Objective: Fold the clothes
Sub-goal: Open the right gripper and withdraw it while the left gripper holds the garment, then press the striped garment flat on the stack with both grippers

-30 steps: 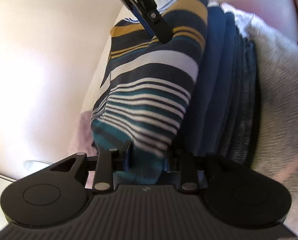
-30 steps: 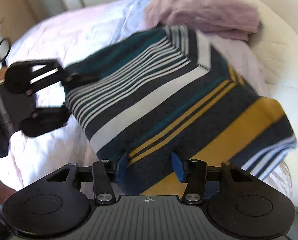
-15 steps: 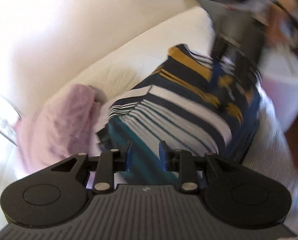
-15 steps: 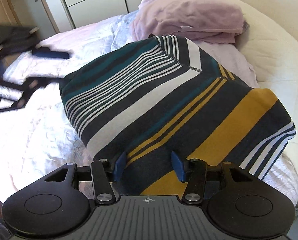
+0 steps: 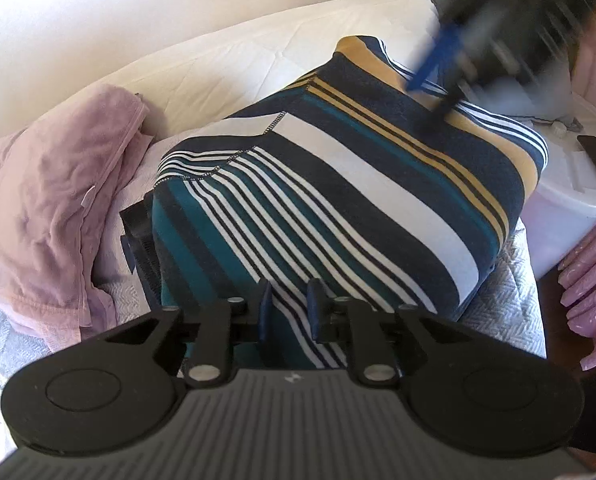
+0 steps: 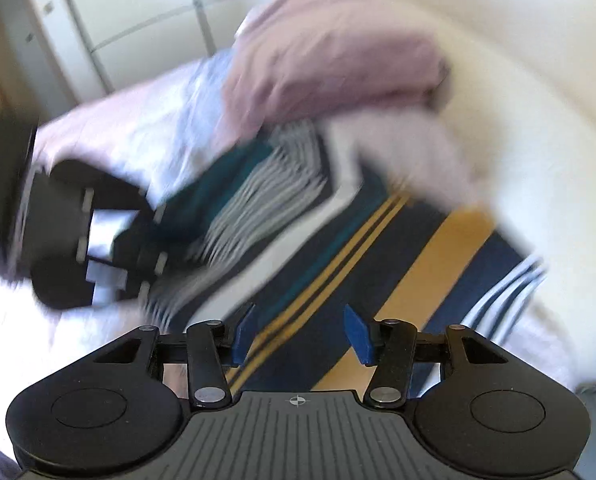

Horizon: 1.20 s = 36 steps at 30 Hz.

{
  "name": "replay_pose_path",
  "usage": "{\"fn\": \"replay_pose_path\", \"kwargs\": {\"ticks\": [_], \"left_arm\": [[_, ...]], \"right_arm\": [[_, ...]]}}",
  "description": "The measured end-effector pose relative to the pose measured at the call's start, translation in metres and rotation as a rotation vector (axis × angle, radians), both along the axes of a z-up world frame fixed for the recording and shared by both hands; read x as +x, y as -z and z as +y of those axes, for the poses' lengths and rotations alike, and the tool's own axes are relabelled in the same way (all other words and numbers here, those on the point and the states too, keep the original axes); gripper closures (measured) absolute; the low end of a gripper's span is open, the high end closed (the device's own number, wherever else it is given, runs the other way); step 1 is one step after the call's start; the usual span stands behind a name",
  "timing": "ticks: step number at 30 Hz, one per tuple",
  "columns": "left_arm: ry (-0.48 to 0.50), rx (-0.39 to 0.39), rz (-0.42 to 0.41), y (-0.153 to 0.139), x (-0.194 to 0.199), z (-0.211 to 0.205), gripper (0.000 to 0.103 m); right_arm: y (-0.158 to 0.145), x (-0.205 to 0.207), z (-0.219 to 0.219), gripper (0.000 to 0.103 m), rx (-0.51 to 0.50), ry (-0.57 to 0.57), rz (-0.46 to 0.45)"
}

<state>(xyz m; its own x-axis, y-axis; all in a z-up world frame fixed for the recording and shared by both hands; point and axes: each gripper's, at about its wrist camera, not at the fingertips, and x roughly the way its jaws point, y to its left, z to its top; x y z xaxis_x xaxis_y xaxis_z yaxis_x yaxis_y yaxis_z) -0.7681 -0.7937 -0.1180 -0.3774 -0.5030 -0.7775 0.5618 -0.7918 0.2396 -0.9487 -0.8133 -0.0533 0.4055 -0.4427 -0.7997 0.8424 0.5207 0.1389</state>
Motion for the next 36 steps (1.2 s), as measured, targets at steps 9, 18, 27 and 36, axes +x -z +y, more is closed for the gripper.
{"fn": "replay_pose_path", "kwargs": {"ticks": [9, 18, 27, 36], "left_arm": [[-0.045, 0.047, 0.022, 0.001, -0.007, -0.008, 0.089], [-0.099, 0.155, 0.019, -0.009, -0.033, -0.083, 0.086], [-0.124, 0.170, 0.033, 0.000, -0.024, -0.087, 0.087], [-0.135, 0.173, 0.146, -0.038, 0.007, -0.053, 0.087]], "right_arm": [[0.063, -0.006, -0.048, 0.049, 0.065, 0.054, 0.087], [0.061, -0.020, -0.043, 0.049, 0.077, 0.052, 0.023], [0.050, -0.028, 0.009, 0.049, 0.075, 0.062, -0.041], [0.040, -0.046, 0.018, 0.048, 0.064, 0.131, -0.074]]}}
